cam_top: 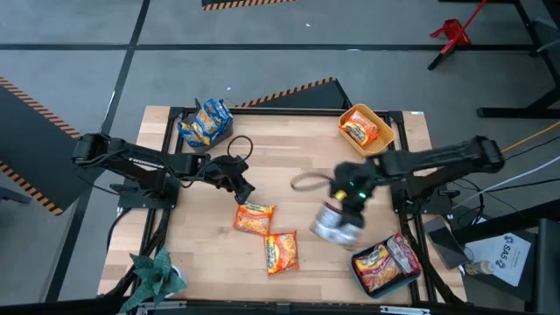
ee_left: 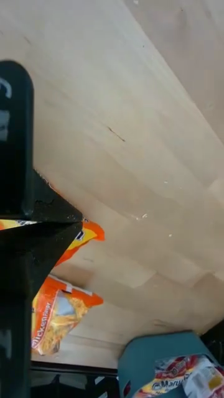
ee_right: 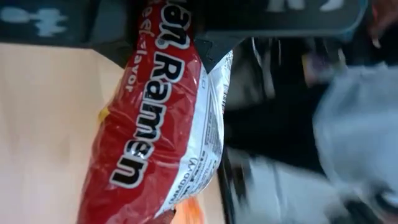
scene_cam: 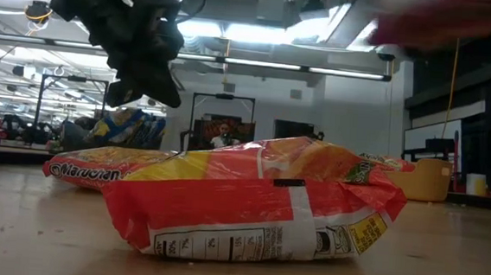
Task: Sort Maruchan noodles
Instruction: Put the red noodle pack into the blue bin
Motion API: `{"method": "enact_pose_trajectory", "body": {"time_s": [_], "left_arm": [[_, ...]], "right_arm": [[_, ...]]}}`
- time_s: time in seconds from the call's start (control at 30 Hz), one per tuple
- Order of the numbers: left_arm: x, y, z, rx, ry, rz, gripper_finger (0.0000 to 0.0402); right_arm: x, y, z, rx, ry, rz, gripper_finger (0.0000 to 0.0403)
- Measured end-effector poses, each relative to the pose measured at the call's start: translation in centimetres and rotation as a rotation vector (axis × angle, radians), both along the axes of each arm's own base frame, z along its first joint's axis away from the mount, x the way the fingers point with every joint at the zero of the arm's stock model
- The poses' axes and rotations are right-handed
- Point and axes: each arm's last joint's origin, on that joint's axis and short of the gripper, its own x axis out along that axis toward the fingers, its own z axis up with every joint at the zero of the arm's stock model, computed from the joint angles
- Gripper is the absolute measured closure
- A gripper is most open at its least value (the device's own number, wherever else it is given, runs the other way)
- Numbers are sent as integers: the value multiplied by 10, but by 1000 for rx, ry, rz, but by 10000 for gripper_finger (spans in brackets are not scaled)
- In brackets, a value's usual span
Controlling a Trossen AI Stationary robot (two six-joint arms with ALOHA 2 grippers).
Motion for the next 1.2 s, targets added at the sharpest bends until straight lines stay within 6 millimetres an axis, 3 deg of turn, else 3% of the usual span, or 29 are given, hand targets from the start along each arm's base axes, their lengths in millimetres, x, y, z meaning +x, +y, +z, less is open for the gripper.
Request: {"method": "enact_pose_trajectory", "body": {"time_s": [0.23,0.43,0.63,1.2], "left_arm": [[0,0,0,-1,0,-5,401],[0,0,0,9,3,6,401],[0,1,0,17,6,15,401],[-2,2,-2,46,26,50,401]], "right_arm": [[-66,42,2,-56,335,223,364],[-89,79,2,-88,329,448,368],[-90,101,0,-84,236,552,389],[-75,115,-17,-92,161,693,384]]}}
